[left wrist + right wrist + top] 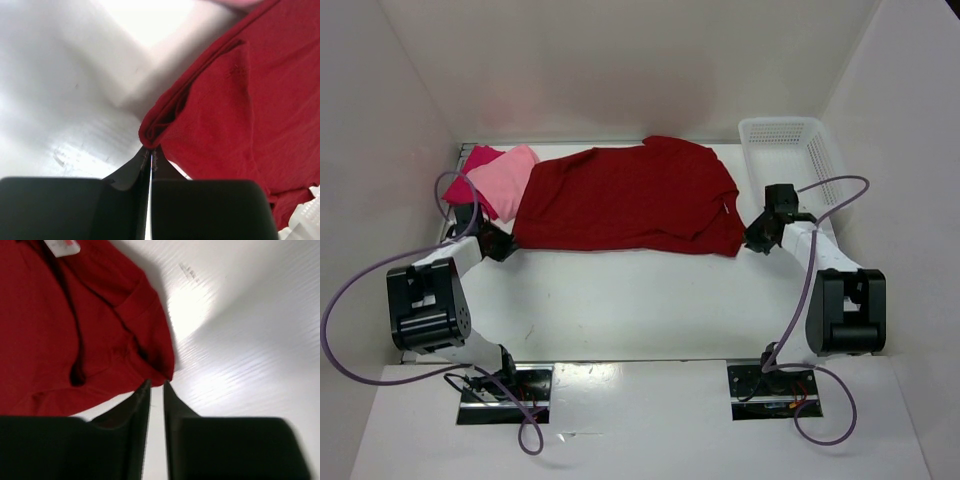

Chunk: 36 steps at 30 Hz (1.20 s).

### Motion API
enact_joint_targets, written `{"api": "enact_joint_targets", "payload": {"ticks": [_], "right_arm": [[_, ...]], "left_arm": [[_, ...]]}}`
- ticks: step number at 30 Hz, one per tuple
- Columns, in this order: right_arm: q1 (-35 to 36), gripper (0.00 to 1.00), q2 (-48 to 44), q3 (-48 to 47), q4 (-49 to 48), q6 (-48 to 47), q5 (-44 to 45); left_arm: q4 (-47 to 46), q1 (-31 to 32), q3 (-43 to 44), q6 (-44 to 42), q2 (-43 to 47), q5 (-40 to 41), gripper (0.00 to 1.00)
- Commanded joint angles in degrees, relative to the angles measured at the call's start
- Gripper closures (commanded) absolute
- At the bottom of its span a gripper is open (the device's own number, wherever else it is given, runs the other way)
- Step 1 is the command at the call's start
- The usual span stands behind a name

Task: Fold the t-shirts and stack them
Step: Fold the flattened tshirt in 1/3 of the way

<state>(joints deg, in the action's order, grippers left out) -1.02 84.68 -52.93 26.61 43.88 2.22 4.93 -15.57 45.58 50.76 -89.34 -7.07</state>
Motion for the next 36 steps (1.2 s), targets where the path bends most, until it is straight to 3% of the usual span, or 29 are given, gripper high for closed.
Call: {"api": "enact_joint_targets", "payload": {"ticks": [1,6,13,18,25,30,36], "right_arm": [[-0.4,0.75,1.5,3.1,-2.5,-2.9,-8.9],[2.0,0.60,3.7,-0.5,-2.5,-8.9,-12.2],[2.5,0.60,7.8,-3.3,-0.2,-11.4,-8.4],[2.5,0.59,6.6,-5.1,2.2,-12.7,0.0],[3.7,0.55,10.6,-5.6,2.2,-12.6,-3.3],[3.7,0.62,12.3,-5.6,1.7,-10.0,-5.4],[3.7,0.90,12.9,-6.7,0.4,-8.0,-1.5]], "left_arm": [[2.0,-0.4,-2.2,-1.9,2.0,1.5,1.00],[5.3,-0.4,-2.1,-3.8,4.1,1.8,1.00],[5.8,-0.4,-2.6,-3.8,4.8,1.8,1.00],[4.6,-0.4,-2.6,-3.8,4.8,1.2,1.00],[4.0,-0.4,-2.6,-3.2,2.9,0.1,1.00],[3.5,-0.4,-2.6,-3.2,2.9,-0.4,1.00],[3.5,-0.4,-2.1,-3.2,2.9,-0.4,1.00]]}}
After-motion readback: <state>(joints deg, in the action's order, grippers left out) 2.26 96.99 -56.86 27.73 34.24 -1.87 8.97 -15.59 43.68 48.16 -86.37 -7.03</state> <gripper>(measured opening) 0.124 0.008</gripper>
